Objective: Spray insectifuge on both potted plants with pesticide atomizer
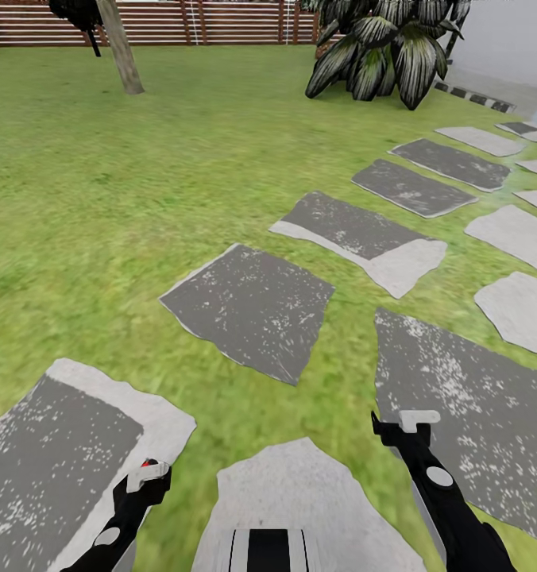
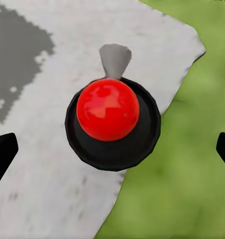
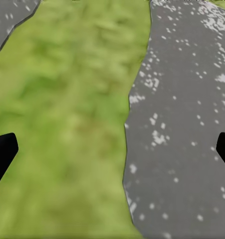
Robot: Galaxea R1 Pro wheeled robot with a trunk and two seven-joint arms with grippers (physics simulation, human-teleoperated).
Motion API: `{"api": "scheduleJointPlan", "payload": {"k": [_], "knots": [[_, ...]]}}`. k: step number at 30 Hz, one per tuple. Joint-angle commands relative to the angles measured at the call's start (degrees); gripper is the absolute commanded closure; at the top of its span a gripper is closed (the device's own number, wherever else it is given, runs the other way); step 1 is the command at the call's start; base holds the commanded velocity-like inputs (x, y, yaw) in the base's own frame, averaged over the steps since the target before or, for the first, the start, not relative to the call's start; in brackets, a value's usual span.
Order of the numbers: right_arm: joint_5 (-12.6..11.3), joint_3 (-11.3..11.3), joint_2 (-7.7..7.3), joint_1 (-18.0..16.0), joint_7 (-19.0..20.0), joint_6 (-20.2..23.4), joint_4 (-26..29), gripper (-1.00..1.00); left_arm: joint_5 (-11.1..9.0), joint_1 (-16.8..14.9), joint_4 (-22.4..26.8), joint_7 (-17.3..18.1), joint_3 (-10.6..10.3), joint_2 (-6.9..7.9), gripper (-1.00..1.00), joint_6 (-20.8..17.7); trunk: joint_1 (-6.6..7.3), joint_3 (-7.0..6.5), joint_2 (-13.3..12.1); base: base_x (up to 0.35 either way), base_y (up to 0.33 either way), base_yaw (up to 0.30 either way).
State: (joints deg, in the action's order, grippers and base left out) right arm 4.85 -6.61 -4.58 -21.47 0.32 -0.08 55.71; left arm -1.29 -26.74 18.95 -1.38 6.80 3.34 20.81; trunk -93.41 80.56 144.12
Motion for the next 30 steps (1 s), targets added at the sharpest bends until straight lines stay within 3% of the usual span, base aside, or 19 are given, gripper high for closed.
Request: {"api": "scheduleJointPlan", "payload": {"k": [1,30], "knots": [[0.5,-0.1,0.01,0.0,0.0,0.0,0.0,-1.00,-0.1,0.0,-0.1,-0.1,-0.1,0.00,-1.00,0.2,0.01,-0.01,0.0,0.000,0.000,0.000],[0.5,-0.1,0.01,0.0,0.0,0.0,0.0,-1.00,-0.2,-0.1,0.0,-0.1,0.0,0.00,-1.00,0.1,0.01,-0.22,0.0,0.005,0.000,0.000]]}}
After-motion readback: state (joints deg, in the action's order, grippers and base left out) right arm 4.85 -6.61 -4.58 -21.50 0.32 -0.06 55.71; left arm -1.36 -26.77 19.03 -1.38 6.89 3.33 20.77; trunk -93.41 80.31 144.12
